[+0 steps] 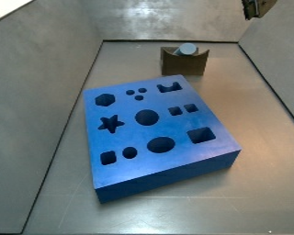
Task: Pick up the oval object. Move up. Place the oval object on the fixture. Regrasp the oval object. Move to above the board. Insert the oval object.
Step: Regrasp the oval object.
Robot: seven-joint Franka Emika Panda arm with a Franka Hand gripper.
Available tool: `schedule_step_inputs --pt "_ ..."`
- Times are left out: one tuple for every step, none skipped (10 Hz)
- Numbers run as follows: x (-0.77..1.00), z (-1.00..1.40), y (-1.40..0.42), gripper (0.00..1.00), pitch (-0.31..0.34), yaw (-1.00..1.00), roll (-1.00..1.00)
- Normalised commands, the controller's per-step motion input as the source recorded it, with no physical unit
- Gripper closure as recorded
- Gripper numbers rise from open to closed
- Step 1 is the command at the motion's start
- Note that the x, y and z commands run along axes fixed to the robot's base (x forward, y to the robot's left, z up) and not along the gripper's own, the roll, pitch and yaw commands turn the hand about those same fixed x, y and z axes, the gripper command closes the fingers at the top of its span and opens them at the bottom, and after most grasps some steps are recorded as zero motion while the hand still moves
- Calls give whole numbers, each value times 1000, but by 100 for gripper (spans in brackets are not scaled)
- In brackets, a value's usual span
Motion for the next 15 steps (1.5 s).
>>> schedule_step_inputs --pt "42 -1000 68 0 114 186 155" --pt "57 -1000 58 0 65 183 156" --pt "68 -1000 48 0 36 181 145" --pt "75 -1000 46 0 23 176 136" --pt "95 -1000 38 0 -9 150 117" --pt "103 -1000 33 0 -20 137 111" --pt "116 -1000 26 0 -39 111 102" --pt "128 -1000 20 0 -49 88 94" --pt "133 -1000 15 0 -52 71 88" --pt "136 -1000 10 0 -51 60 84" --pt "122 -844 2 0 -50 38 79" --pt "108 -698 -3 0 -45 30 74" --pt "90 -510 -6 0 -34 20 70" --pt "85 -371 -7 0 -28 15 68" --pt "52 -221 -12 0 -2 15 60"
